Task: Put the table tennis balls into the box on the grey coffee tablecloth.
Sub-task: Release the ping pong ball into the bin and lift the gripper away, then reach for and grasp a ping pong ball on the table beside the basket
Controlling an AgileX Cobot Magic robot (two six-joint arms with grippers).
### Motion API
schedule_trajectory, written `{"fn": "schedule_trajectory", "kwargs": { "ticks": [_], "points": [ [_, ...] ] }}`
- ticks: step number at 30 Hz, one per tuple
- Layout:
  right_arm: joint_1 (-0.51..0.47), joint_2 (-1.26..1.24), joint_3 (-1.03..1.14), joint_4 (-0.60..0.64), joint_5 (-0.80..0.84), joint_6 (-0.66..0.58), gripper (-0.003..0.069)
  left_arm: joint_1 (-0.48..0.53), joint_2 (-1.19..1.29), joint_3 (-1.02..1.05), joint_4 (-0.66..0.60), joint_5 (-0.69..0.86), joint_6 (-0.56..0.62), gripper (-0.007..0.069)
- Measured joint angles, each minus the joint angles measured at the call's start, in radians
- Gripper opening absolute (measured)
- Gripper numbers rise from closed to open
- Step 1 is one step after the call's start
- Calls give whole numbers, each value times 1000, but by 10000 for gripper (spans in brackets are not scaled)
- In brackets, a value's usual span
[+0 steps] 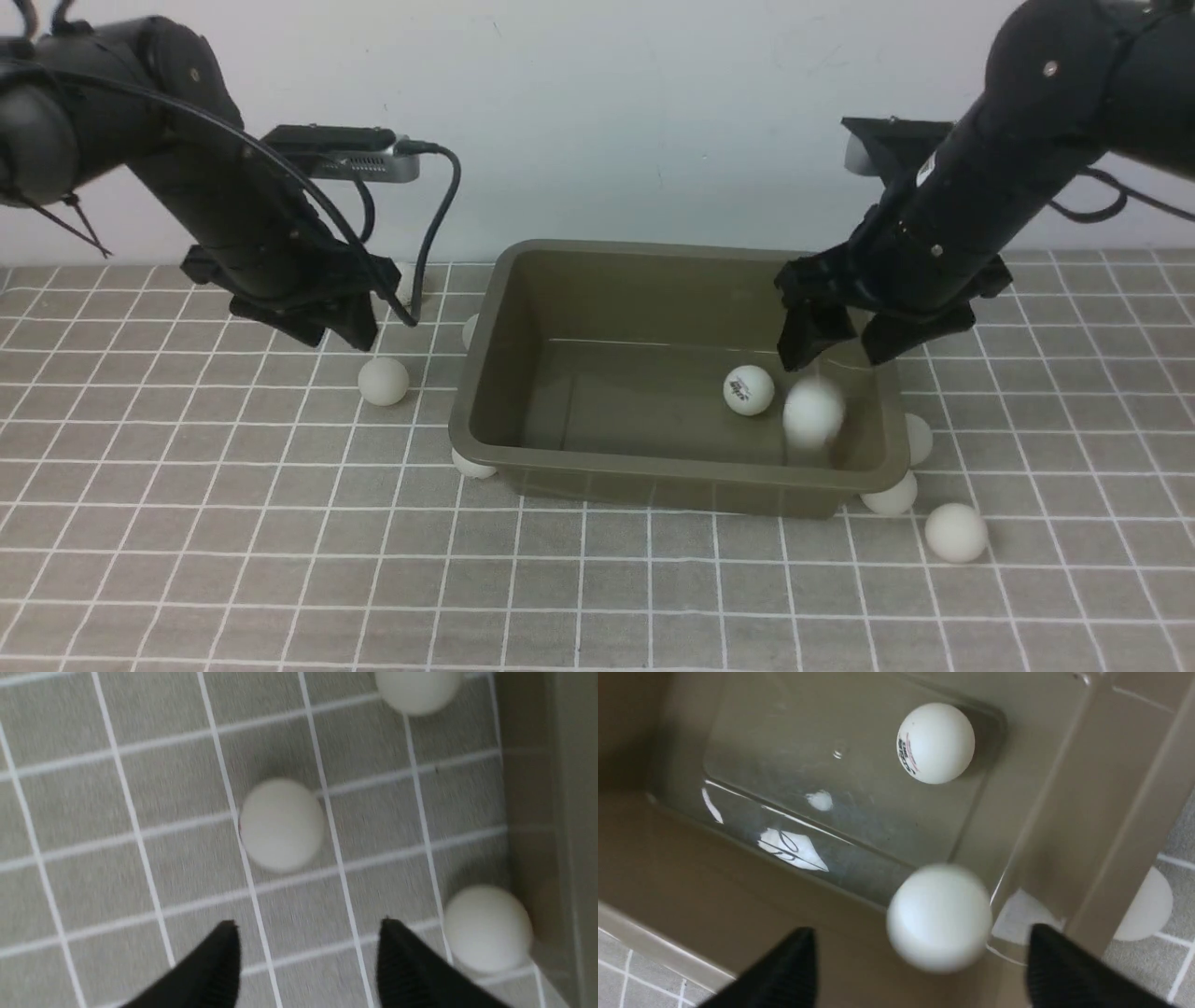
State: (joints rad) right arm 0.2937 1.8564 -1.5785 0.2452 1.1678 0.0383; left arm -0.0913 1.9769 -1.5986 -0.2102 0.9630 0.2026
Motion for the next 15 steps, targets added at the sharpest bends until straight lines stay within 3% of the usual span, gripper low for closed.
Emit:
{"fn": "schedule_trajectory", "kwargs": {
  "ticks": [2, 6, 10, 15],
  "points": [
    [0, -1, -38, -20, 43, 5, 663, -7, 26, 0, 5, -34, 4, 466],
    [0, -5, -125, -44, 64, 2, 689, -23, 91, 0, 15, -85, 30, 577],
    [0, -41, -144, -65, 68, 1, 683, -37, 131, 0, 28, -152, 52, 594],
    [0, -138, -147, -125, 78, 1, 650, -38, 168, 0, 69, -193, 51, 563]
  ]
}}
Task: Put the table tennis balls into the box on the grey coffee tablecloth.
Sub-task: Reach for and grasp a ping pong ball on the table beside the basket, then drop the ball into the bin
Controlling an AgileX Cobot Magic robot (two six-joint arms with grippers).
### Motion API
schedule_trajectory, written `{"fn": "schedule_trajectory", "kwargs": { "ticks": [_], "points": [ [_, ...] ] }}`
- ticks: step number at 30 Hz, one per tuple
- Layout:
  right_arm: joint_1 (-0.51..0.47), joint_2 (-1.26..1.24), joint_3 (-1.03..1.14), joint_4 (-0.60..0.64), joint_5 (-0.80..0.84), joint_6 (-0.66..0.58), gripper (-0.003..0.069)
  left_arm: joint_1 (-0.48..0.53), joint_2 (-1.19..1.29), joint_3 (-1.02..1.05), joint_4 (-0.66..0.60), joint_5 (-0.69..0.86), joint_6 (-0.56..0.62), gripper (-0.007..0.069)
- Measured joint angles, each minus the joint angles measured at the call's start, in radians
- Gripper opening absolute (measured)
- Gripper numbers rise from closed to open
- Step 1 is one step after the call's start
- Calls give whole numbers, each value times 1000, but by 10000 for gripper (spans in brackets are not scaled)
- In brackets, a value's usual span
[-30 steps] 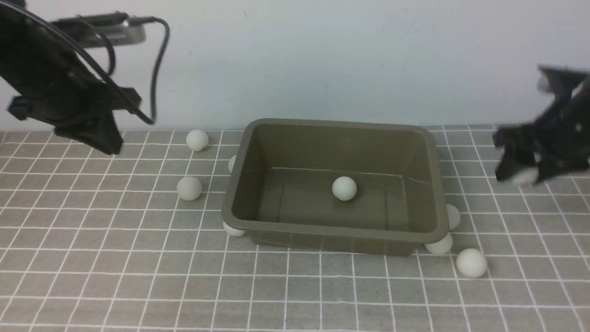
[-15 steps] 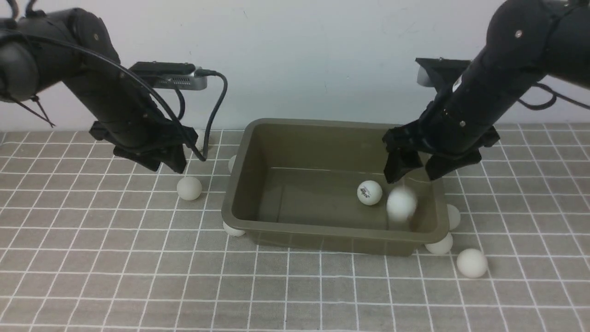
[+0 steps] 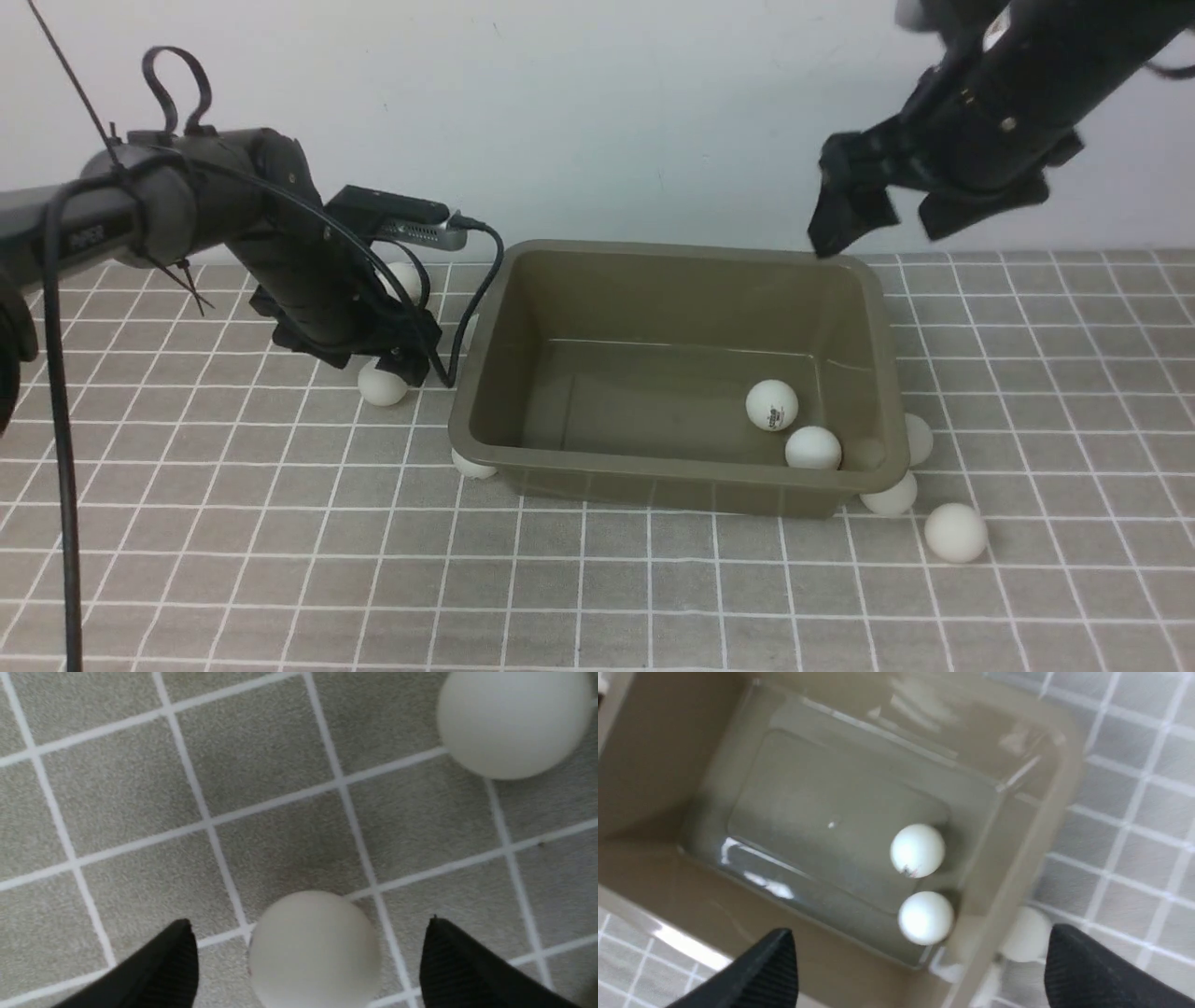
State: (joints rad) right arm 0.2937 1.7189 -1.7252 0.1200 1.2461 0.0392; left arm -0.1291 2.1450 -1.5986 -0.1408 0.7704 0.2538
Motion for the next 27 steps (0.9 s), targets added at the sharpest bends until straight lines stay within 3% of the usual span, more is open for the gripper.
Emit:
{"fn": "schedule_trajectory", "kwargs": {
  "ticks": [6, 9, 13, 17, 19, 21, 22, 24, 27],
  "points": [
    [0, -102, -3, -65, 7, 1, 629, 0, 23, 0, 34, -11, -1, 479],
    [0, -143, -3, -69, 11, 1, 605, 0, 27, 0, 35, -17, -9, 354],
    [0, -182, -3, -78, 15, 1, 558, -2, 27, -2, 34, 7, -9, 353],
    [-2, -230, 10, -120, 15, 5, 470, -7, 17, -56, 47, 170, -25, 353],
    [-34, -265, 72, -142, 15, 5, 380, -6, -47, -151, 49, 299, -35, 353],
    [-57, -275, 108, -145, 15, 1, 342, -6, -76, -182, 48, 327, -36, 353],
    [-116, -288, 187, -144, 13, -10, 274, -8, -153, -246, 29, 375, -39, 353],
    [-155, -291, 245, -139, 13, -16, 237, -8, -195, -275, -6, 395, -39, 353],
    [-284, -286, 431, -87, 7, -47, 140, -23, -296, -321, -159, 409, -34, 353]
  ]
}}
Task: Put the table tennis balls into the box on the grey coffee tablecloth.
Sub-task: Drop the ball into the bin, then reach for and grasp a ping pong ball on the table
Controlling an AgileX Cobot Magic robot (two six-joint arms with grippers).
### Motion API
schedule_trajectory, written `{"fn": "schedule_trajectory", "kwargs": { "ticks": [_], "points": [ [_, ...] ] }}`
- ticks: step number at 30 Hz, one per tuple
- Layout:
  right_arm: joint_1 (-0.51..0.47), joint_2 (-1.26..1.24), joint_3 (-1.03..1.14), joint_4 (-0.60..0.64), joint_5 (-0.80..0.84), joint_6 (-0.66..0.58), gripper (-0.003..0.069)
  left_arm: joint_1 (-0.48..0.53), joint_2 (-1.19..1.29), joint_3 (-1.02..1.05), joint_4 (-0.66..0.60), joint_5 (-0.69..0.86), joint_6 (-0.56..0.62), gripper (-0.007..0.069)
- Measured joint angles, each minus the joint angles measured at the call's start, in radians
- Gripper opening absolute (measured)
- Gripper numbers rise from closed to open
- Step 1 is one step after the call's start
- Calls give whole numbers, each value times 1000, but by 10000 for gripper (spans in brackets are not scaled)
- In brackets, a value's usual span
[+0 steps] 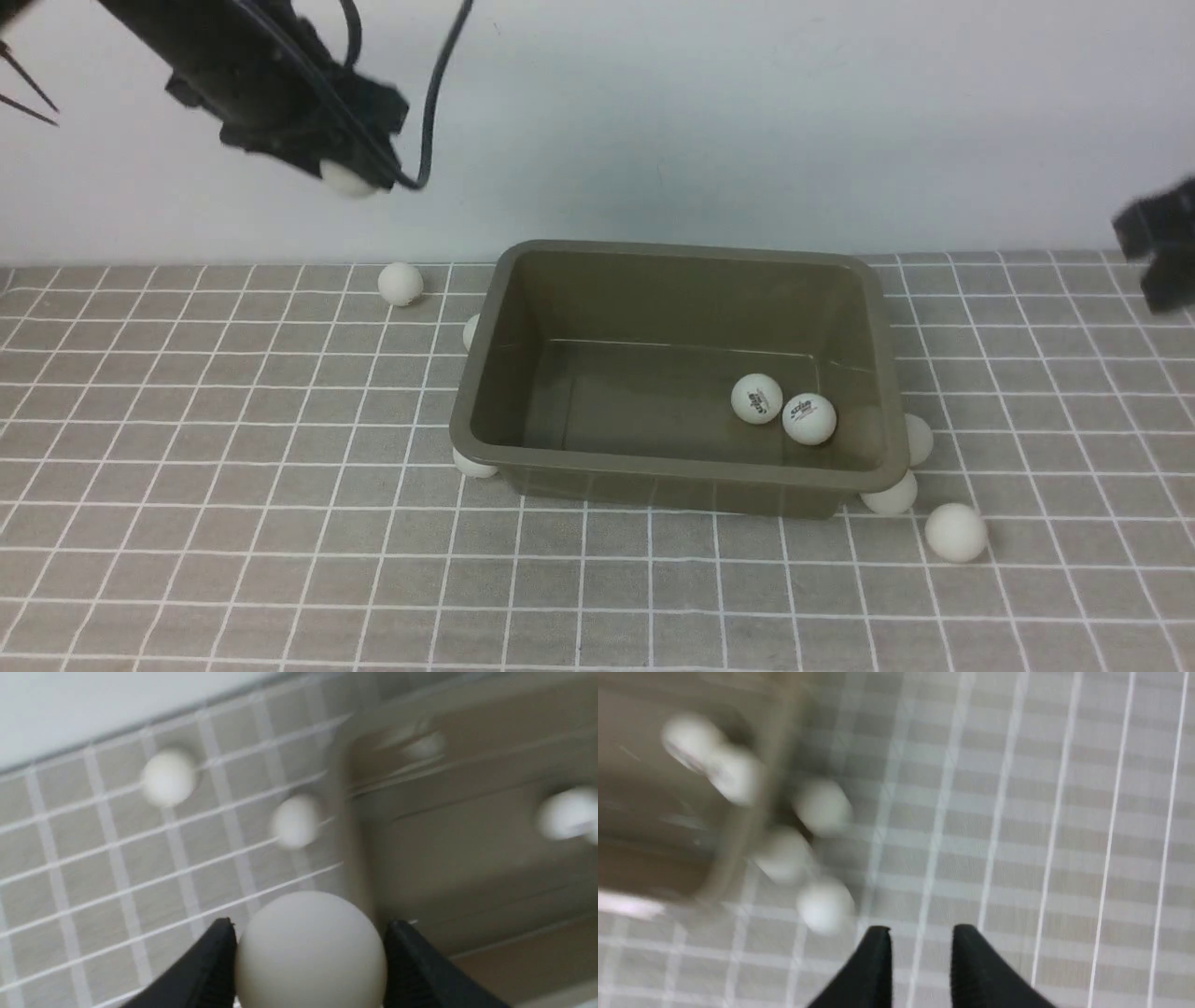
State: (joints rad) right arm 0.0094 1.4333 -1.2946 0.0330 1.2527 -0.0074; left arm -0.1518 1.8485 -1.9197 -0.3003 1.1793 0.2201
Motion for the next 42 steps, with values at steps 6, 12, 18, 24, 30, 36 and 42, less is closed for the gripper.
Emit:
{"fn": "schedule_trajectory", "kwargs": {
  "ticks": [6, 12, 18, 24, 30, 36, 42],
  "points": [
    [-11, 4, 233, 116, -114, -58, 170, -102, 50, 1, -65, 20, 48, 353],
    [54, 98, 305, 128, -241, -76, 407, -204, 191, 3, -4, 0, 51, 355],
    [121, 259, 280, 121, -332, -79, 608, -255, 276, 3, 60, -34, 11, 554],
    [126, 371, 249, 123, -404, -74, 617, -253, 278, -6, 128, -32, -64, 658],
    [127, 407, 242, 124, -434, -72, 345, -223, 226, -66, 208, 43, -125, 239],
    [93, 342, 173, 80, -274, -16, 365, -109, 84, -55, 220, 51, -129, 4],
    [102, 157, 3, 174, -218, -9, 365, 51, -75, 166, 174, 54, -147, -5]
  ]
}}
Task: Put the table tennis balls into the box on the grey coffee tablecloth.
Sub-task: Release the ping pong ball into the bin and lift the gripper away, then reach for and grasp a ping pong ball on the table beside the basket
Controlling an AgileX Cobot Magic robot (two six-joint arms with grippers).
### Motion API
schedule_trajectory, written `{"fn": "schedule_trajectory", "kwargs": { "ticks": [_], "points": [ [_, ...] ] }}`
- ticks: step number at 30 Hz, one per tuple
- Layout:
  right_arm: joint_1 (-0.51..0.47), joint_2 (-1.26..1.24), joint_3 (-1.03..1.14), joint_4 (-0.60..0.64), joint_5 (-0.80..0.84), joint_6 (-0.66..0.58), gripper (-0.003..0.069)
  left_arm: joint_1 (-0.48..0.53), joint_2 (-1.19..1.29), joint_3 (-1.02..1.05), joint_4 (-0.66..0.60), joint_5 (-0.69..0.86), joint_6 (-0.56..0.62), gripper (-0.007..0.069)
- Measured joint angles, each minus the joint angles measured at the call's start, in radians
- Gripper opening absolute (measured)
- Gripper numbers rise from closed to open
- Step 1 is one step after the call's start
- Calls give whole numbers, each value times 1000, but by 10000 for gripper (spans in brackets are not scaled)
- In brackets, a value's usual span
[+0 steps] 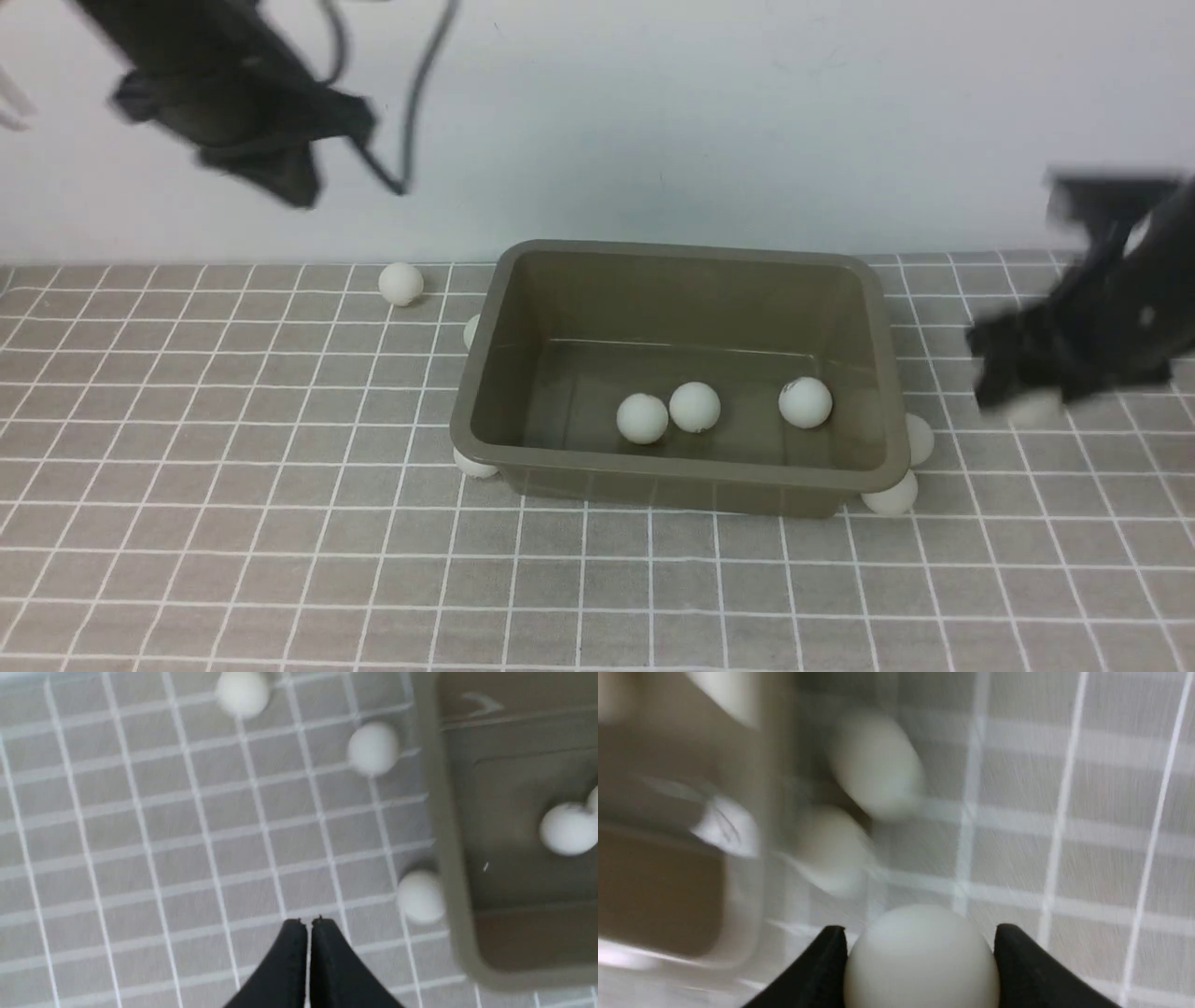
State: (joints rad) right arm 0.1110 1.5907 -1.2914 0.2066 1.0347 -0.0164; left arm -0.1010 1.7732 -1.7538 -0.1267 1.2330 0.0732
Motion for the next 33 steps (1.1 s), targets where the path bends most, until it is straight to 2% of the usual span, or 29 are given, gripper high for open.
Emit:
{"fn": "schedule_trajectory", "kwargs": {
  "ticks": [4, 7, 10, 12, 13, 14, 16, 18, 20, 21, 24, 25, 31, 33],
  "points": [
    [75, 13, -117, 66, -13, -41, 365, 22, -29, 148, -60, 0, 17, -5],
    [143, 115, -223, 66, 15, -46, 365, -1, -12, 264, -140, -1, 74, -5],
    [162, 169, -265, 57, 44, -44, 373, -29, 18, 292, -181, -1, 134, 3],
    [174, 236, -319, 55, 89, -31, 441, -58, 57, 298, -207, -14, 193, 43],
    [177, 255, -338, 55, 115, -20, 502, -71, 77, 298, -209, -28, 215, 70],
    [177, 258, -341, 55, 120, -17, 512, -71, 77, 298, -209, -28, 215, 76],
    [178, 279, -374, 48, 172, -7, 627, -82, 116, 296, -194, -101, 239, 164],
    [178, 279, -395, 40, 195, -3, 670, -80, 132, 281, -177, -162, 228, 221],
    [178, 278, -411, 36, 199, -3, 682, -73, 135, 268, -176, -191, 207, 226],
    [179, 272, -421, 29, 199, -3, 689, -51, 137, 241, -180, -233, 168, 204],
    [179, 246, -426, 17, 204, -3, 663, 1, 173, 111, -177, -325, 145, 52],
    [180, 238, -427, 17, 205, -3, 647, 10, 194, 70, -169, -338, 146, 27],
    [180, 213, -428, 17, 209, 0, 576, 15, 318, -68, -130, -370, 169, 13],
    [180, 205, -428, 17, 210, 1, 547, 13, 395, -132, -128, -376, 171, 58]
  ]
}}
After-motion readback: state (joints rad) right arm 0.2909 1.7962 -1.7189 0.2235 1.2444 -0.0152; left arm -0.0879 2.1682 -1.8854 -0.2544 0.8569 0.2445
